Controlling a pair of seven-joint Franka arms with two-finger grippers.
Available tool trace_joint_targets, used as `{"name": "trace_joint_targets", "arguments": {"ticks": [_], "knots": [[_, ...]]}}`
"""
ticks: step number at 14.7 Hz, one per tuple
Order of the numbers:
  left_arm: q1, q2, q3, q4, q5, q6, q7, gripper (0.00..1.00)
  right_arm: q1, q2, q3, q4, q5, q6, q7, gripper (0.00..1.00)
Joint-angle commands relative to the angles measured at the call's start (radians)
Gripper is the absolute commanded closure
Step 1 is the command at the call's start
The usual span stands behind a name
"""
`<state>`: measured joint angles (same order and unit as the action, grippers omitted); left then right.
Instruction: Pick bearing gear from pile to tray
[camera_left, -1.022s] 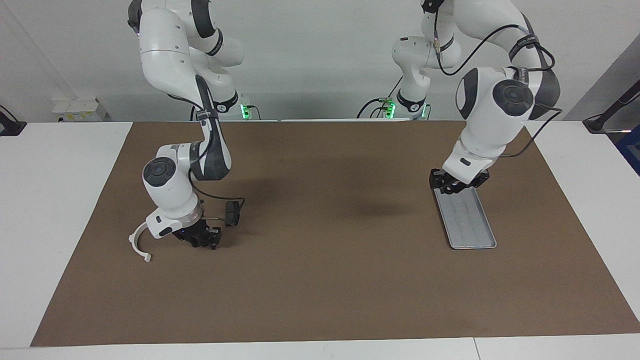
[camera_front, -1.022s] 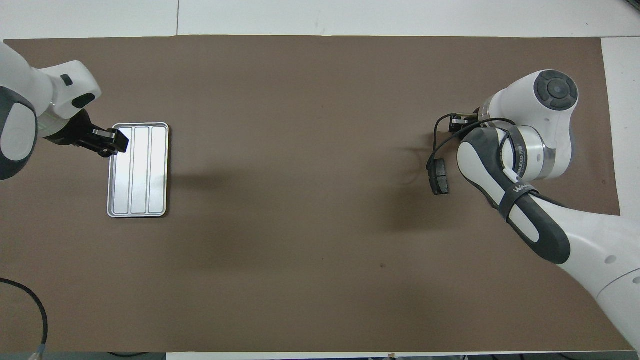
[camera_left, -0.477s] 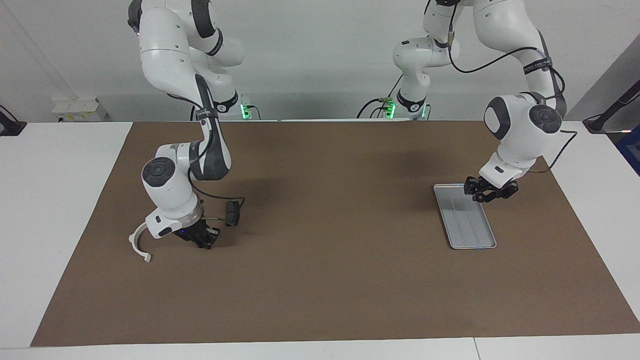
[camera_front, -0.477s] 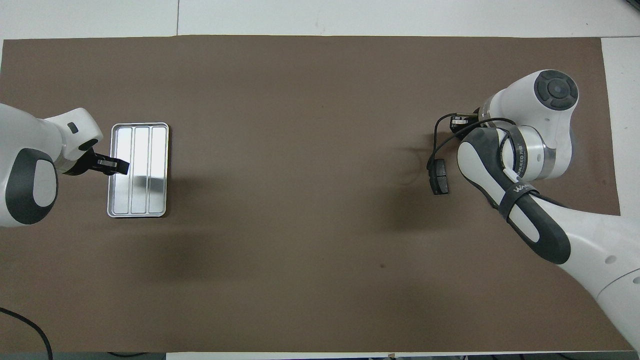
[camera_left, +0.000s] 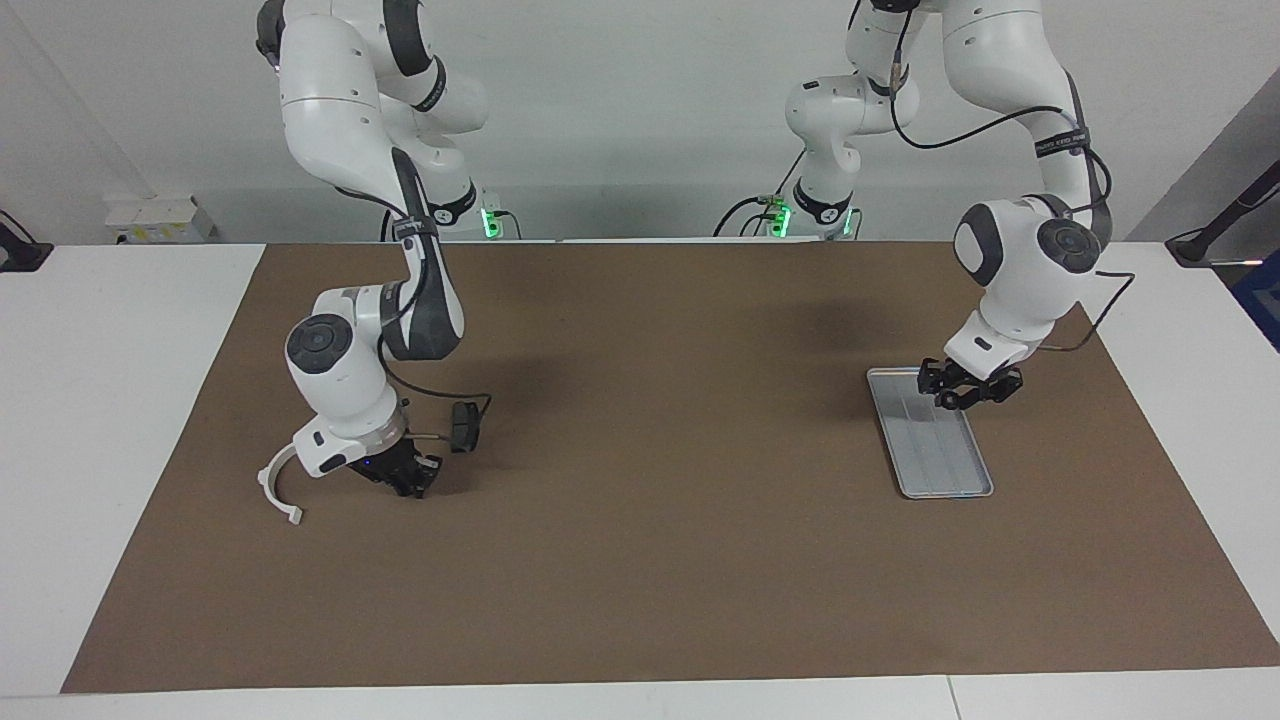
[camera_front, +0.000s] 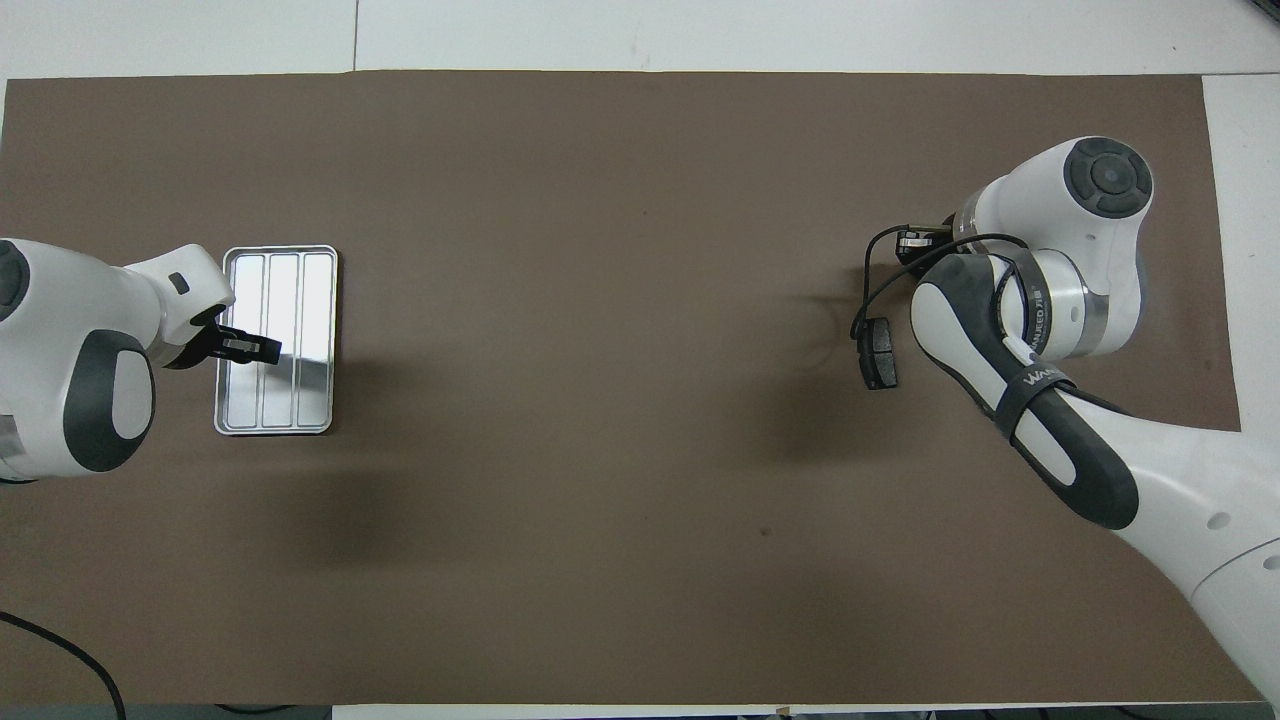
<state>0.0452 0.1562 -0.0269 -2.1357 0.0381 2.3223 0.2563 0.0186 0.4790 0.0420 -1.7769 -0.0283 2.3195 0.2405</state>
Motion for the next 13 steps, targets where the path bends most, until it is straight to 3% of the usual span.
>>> {"name": "trace_joint_targets", "arguments": {"ticks": [1, 7, 13], "knots": [[-0.002, -0.018, 0.001, -0.039, -0.014, 0.032, 0.012, 1.00, 0.000, -0.029, 0.010, 0.033, -0.013, -0.072, 0.005, 1.00], [-0.007, -0.006, 0.001, -0.087, -0.014, 0.103, 0.009, 1.00, 0.047, -0.075, 0.015, 0.230, -0.013, -0.388, 0.008, 1.00], [-0.021, 0.006, 0.001, -0.125, -0.014, 0.154, 0.001, 1.00, 0.161, -0.146, 0.016, 0.299, 0.007, -0.549, 0.182, 1.00]]}}
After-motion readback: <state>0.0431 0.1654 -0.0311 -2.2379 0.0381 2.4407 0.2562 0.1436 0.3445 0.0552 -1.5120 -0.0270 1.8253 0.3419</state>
